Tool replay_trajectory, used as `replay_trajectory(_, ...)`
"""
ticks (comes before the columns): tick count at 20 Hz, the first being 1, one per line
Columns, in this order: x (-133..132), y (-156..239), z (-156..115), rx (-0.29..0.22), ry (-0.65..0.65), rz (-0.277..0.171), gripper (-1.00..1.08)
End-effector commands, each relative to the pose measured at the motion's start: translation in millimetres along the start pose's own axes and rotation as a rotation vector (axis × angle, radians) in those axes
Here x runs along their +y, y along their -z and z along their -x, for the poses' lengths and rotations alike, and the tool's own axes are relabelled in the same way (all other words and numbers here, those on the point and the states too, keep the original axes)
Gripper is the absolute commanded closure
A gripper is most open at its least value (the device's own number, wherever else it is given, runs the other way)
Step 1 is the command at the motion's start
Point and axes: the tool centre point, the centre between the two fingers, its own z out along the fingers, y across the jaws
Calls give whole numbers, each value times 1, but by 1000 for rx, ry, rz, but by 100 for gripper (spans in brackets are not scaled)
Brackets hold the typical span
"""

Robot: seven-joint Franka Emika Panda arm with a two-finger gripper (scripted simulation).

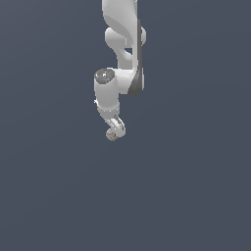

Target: Pick up the object and move it to a goal position.

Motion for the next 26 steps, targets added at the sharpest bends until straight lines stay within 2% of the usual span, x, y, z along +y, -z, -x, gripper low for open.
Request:
replay_trajectory(1, 0, -6, 0, 0, 0, 1, -92)
replay_trajectory(8, 1, -37, 1, 0, -4, 1, -92)
replay_trajectory(14, 1, -48, 0, 0, -5, 0, -92)
replay_trajectory(15, 1, -48, 0, 0, -5, 0, 108)
replay_trajectory(26, 0, -46, 1, 1, -4, -2, 108)
